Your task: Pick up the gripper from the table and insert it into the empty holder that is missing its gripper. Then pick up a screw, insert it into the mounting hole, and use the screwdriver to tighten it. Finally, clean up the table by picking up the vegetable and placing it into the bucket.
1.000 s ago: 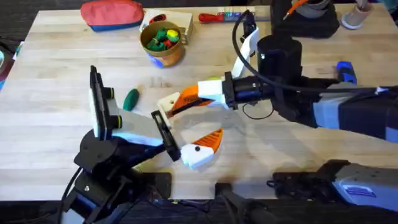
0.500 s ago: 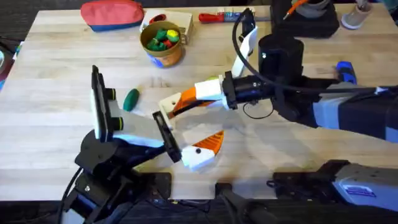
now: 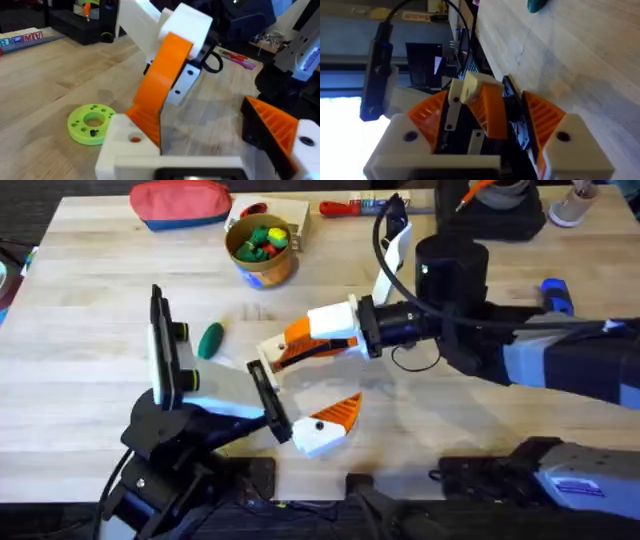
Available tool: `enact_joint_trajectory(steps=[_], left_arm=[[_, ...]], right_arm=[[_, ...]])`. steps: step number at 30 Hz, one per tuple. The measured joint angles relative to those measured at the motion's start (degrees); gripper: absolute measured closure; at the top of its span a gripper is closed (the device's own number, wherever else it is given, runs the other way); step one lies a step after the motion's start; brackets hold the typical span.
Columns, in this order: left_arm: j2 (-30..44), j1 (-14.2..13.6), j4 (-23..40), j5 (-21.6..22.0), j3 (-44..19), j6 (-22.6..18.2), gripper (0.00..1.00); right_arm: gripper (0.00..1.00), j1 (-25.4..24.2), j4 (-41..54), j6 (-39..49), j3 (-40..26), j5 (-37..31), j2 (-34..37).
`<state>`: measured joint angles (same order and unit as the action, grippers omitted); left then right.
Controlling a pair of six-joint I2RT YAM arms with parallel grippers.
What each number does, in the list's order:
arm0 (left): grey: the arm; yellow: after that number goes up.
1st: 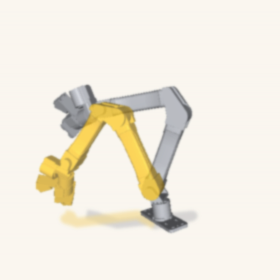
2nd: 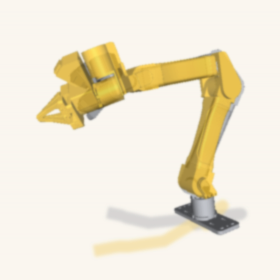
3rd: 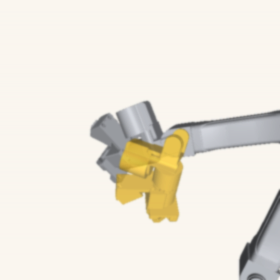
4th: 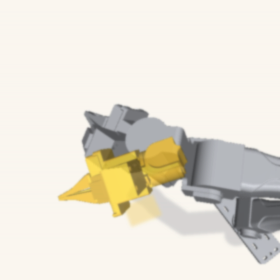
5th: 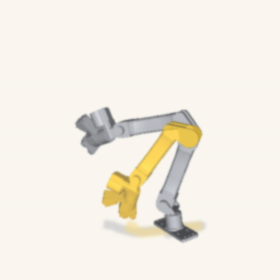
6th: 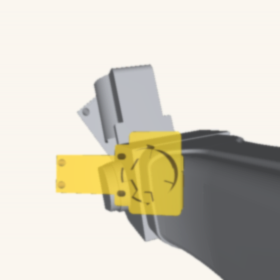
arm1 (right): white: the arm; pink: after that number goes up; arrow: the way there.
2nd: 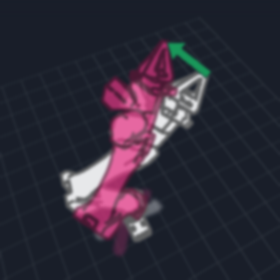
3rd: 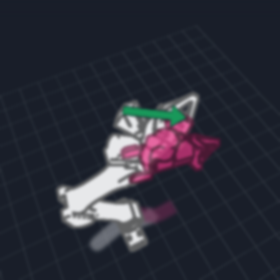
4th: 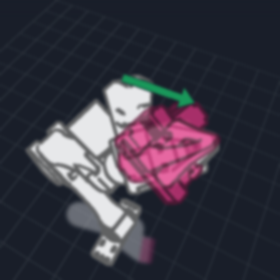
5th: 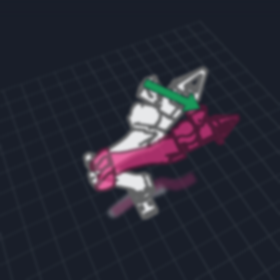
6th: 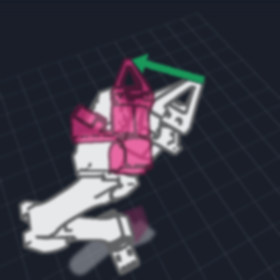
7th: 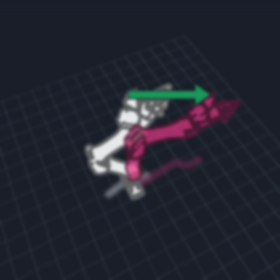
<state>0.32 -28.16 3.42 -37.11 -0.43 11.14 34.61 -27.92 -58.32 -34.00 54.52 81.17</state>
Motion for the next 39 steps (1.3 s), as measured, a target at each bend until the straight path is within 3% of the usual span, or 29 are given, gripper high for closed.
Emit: enact_joint_trajectory(steps=[4, 9, 15, 20, 28, 32, 39], left_arm=[[0.00, 0.00, 0.00, -0.21, 0.00, -0.01, 0.012], [0.00, 0.00, 0.00, -0.38, 0.00, -0.01, 0.013], [0.00, 0.00, 0.00, -0.41, 0.00, -0.01, 0.011], [0.00, 0.00, 0.00, -0.41, 0.00, -0.01, 0.012], [0.00, 0.00, 0.00, -0.43, 0.00, -0.01, 0.012], [0.00, 0.00, 0.00, -0.43, 0.00, -0.01, 0.012], [-0.01, 0.00, 0.00, -0.43, 0.00, -0.01, 0.013]], right_arm=[[0.012, -0.30, 0.00, 0.27, 0.00, -0.02, 0.00], [0.010, -4.28, -0.01, 3.72, 0.00, -0.76, 0.00], [0.010, -13.22, 0.51, 11.99, -0.26, -1.16, 0.00], [0.010, -17.31, 10.88, 21.96, -3.89, -2.13, 0.00], [0.010, -17.85, 36.71, 42.31, -12.71, -15.52, 0.00], [0.010, -17.25, 38.25, 47.52, -14.38, -21.78, 0.00], [0.010, -16.77, 39.18, 56.78, -14.40, -25.49, 0.00]])
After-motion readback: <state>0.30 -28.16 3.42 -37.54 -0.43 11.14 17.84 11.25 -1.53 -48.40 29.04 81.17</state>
